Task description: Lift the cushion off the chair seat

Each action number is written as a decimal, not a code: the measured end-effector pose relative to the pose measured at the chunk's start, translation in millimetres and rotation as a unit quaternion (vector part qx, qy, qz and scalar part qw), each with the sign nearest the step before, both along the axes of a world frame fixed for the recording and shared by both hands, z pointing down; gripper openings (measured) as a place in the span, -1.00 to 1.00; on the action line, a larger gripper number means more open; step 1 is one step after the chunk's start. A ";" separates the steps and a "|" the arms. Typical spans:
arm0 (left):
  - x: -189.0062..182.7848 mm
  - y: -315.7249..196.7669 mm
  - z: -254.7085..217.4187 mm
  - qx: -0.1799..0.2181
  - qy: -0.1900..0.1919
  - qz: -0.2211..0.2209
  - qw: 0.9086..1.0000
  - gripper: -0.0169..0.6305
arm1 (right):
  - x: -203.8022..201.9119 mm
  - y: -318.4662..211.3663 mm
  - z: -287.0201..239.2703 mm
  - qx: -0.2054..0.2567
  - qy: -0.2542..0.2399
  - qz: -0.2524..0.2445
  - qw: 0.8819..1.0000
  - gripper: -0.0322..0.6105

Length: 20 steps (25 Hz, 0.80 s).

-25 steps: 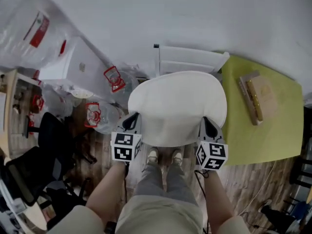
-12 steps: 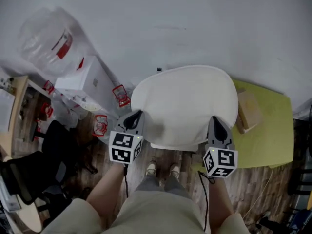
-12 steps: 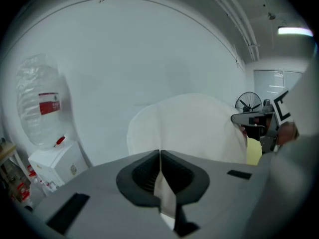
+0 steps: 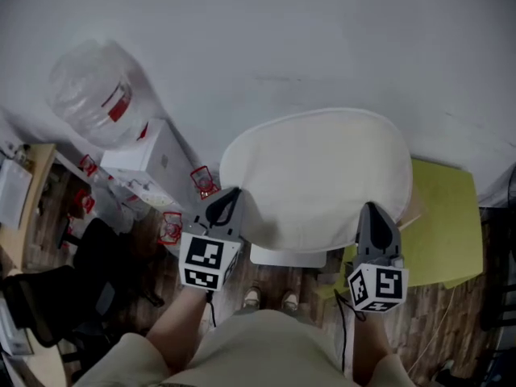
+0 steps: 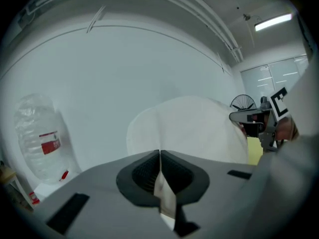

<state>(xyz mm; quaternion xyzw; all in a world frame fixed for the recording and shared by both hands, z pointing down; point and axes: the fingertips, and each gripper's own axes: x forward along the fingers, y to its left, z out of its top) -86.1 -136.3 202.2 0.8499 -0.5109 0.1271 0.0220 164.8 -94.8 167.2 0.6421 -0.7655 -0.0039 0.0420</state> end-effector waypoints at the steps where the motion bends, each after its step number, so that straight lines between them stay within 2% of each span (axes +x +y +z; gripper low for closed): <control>1: 0.6 0.9 -7.9 0.010 -0.001 0.000 1.000 -0.87 | 0.5 1.6 -6.9 0.007 -0.003 -0.001 1.000 -0.83; 7: 1.8 6.2 -39.0 0.046 0.009 0.000 0.999 -0.87 | 4.9 6.0 -29.1 0.033 -0.007 0.002 0.999 -0.83; 20: 9.3 4.5 -44.2 0.051 0.018 -0.006 0.999 -0.87 | 15.2 2.1 -33.3 0.029 -0.001 -0.001 1.000 -0.83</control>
